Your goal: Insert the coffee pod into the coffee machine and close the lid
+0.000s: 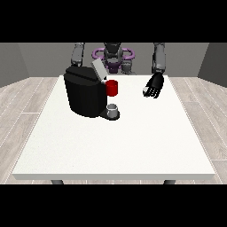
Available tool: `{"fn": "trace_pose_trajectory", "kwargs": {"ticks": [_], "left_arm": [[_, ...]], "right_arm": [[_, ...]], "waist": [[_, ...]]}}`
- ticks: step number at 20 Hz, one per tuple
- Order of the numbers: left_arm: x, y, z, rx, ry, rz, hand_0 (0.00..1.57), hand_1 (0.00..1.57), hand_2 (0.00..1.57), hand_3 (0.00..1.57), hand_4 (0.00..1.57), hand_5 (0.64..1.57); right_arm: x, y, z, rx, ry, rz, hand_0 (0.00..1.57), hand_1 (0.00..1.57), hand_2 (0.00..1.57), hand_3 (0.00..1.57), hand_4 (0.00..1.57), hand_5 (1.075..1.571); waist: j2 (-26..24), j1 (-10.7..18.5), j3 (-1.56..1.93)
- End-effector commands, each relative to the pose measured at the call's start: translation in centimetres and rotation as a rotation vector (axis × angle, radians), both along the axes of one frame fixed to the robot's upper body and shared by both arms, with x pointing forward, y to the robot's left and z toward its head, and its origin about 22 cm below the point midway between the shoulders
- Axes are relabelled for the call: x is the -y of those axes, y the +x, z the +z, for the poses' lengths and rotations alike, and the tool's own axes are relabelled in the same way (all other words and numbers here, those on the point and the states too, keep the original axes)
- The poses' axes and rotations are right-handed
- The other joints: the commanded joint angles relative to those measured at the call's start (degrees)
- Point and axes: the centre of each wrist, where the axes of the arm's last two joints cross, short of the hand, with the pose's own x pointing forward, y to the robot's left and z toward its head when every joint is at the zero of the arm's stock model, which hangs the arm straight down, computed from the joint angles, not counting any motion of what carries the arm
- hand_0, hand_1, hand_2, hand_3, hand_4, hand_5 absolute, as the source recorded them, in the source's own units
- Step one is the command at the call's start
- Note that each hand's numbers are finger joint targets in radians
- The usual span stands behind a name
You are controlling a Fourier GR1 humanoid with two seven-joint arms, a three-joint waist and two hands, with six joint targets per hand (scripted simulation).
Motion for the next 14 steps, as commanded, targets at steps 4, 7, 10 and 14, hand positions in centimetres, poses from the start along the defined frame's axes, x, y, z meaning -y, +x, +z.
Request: {"fn": "trace_pose_trajectory", "kwargs": {"ticks": [4, 7, 10, 14], "left_arm": [[-0.8, -0.3, -1.9, -0.032, 0.011, -0.036, 1.12, 1.12, 1.2, 1.09, 0.39, 1.571], [1.9, 1.0, -0.9, -0.014, -0.075, -0.03, 1.28, 1.28, 1.31, 1.24, 0.5, 1.571], [2.3, 2.0, 0.7, 0.007, -0.194, -0.082, 1.43, 1.43, 1.42, 1.35, 0.49, 1.571], [5.7, 3.1, 2.9, -0.074, -0.183, -0.126, 1.42, 1.42, 1.41, 1.33, 0.52, 1.571]], "right_arm": [[0.2, -0.1, -0.1, -0.06, 0.009, -0.015, 0.0, 0.0, 0.0, 0.0, 0.0, 1.571], [1.3, -0.3, -1.0, -0.102, -0.089, -0.032, 0.0, 0.0, 0.0, 0.0, 0.0, 1.571], [0.0, -0.5, -1.4, -0.132, -0.084, -0.05, 0.0, 0.0, 0.0, 0.0, 0.0, 1.571], [3.6, -0.9, -3.7, -0.164, -0.097, -0.128, 0.0, 0.0, 0.0, 0.0, 0.0, 1.571]], "waist": [[-2.6, -0.6, -0.07], [-3.4, -0.3, -0.07], [-4.7, 0.1, -0.07], [-8.0, 3.7, -0.01]]}}
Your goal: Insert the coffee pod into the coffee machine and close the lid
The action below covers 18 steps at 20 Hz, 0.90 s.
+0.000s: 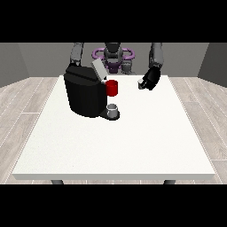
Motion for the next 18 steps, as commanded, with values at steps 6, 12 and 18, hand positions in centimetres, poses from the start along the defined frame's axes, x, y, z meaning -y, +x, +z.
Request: {"fn": "trace_pose_trajectory", "kwargs": {"ticks": [6, 12, 18], "left_arm": [[4.5, 2.5, 5.1, -0.007, -0.037, -0.103, 1.4, 1.4, 1.39, 1.33, 0.54, 1.571], [3.6, 5.1, 11.0, 0.053, -0.047, -0.051, 1.42, 1.42, 1.4, 1.33, 0.53, 1.571], [4.8, 6.2, 14.1, 0.038, -0.12, -0.061, 1.38, 1.38, 1.4, 1.38, 0.52, 1.571]], "right_arm": [[-1.1, -0.7, -2.7, -0.031, -0.042, -0.025, 0.0, 0.0, 0.0, 0.0, 0.0, 1.571], [-0.7, 0.6, -0.4, 0.05, -0.038, 0.059, 0.0, 0.0, 0.0, 0.0, 0.0, 1.571], [-3.1, 1.0, 0.9, 0.01, 0.003, 0.066, 0.0, 0.0, 0.0, 0.0, 0.0, 1.571]], "waist": [[-2.3, 1.1, 0.01], [0.0, -3.3, 0.01], [-2.8, -4.8, 0.0]]}}
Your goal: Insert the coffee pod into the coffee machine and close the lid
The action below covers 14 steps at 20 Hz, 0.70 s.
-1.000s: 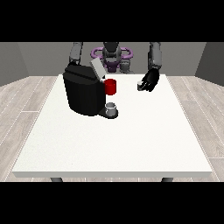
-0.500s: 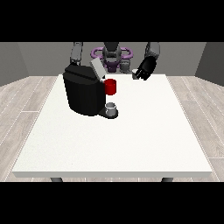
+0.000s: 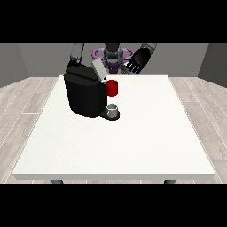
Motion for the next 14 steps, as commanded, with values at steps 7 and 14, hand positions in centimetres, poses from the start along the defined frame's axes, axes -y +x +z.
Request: {"fn": "trace_pose_trajectory", "kwargs": {"ticks": [7, 14], "left_arm": [[-1.4, 2.2, 9.6, 0.118, -0.093, 0.087, 1.27, 1.27, 1.3, 1.27, 0.49, 1.571], [-2.3, 2.3, 11.3, 0.152, -0.059, 0.09, 1.25, 1.25, 1.3, 1.25, 0.48, 1.571]], "right_arm": [[-1.5, 1.8, 4.1, 0.178, -0.015, 0.07, 0.0, 0.0, 0.0, 0.0, 0.0, 1.571], [0.0, 2.4, 5.8, 0.214, 0.005, 0.036, 0.0, 0.0, 0.0, 0.0, 0.0, 1.571]], "waist": [[6.8, -6.2, 0.0], [8.7, -6.5, 0.01]]}}
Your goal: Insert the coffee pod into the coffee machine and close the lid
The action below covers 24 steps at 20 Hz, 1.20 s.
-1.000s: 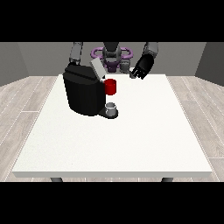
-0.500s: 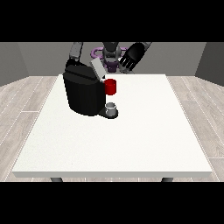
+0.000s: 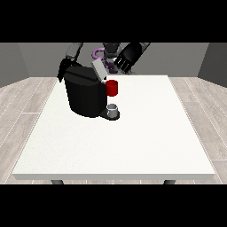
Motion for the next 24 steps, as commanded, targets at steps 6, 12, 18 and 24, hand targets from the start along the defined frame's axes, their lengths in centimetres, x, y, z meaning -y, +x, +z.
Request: {"fn": "trace_pose_trajectory", "kwargs": {"ticks": [6, 12, 18, 24], "left_arm": [[-1.4, 0.3, 2.9, 0.064, 0.002, 0.031, 1.26, 1.26, 1.3, 1.24, 0.49, 1.571], [-1.6, 0.6, 3.4, 0.049, -0.006, 0.036, 1.17, 1.17, 1.24, 1.22, 0.46, 1.571], [2.3, 0.9, 3.3, 0.048, 0.015, -0.021, 1.25, 1.25, 1.29, 1.22, 0.43, 1.571], [1.5, 1.0, 3.3, 0.065, 0.006, -0.032, 1.19, 1.19, 1.25, 1.2, 0.42, 1.571]], "right_arm": [[-0.7, 1.0, 3.6, 0.054, 0.002, -0.008, 0.0, 0.0, 0.0, 0.0, 0.19, 1.571], [-1.1, 0.9, 4.2, 0.07, 0.012, 0.003, 0.0, 0.0, 0.0, 0.0, 0.15, 1.571], [0.5, 2.6, 4.5, 0.083, 0.009, -0.078, 0.0, 0.0, 0.0, 0.0, 0.0, 1.571], [0.4, 2.1, 4.1, 0.07, 0.001, -0.071, 0.0, 0.0, 0.0, 0.0, 0.03, 1.571]], "waist": [[4.3, -3.0, 0.0], [5.7, -4.1, 0.0], [7.8, -0.6, 0.02], [7.5, -1.4, 0.0]]}}
